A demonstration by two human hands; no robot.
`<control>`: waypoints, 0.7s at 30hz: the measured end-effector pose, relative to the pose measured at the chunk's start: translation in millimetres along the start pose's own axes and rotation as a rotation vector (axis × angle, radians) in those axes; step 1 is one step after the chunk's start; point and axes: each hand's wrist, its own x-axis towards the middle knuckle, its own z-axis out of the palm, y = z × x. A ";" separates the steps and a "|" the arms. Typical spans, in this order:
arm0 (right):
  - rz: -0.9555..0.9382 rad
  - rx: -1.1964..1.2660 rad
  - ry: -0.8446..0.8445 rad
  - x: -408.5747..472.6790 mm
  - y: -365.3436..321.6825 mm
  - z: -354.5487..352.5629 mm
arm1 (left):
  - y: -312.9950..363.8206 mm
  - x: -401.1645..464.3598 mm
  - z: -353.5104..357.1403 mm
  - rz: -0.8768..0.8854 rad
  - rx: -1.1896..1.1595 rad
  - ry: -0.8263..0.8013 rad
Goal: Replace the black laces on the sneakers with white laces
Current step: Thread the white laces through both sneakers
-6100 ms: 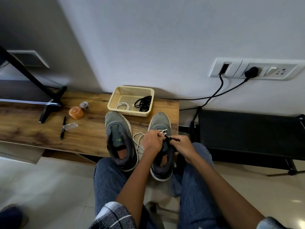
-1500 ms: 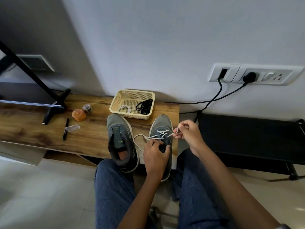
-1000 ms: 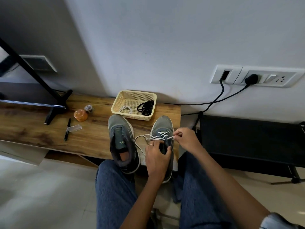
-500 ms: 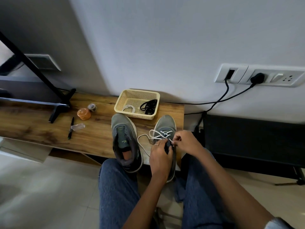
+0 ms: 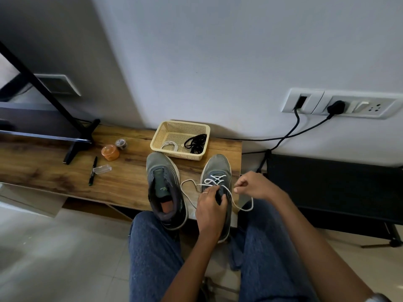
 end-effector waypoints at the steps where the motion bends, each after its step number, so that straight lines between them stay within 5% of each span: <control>1: 0.014 0.009 0.035 5.0 -2.6 9.3 | 0.2 0.0 -0.6 -0.007 0.005 -0.005; 9: 0.134 -0.020 0.237 25.3 -19.1 54.9 | 1.5 0.8 0.4 -0.009 0.014 -0.007; 21: 0.013 0.265 -0.144 -9.0 -4.9 26.1 | -0.1 0.6 4.6 -0.072 -0.005 -0.020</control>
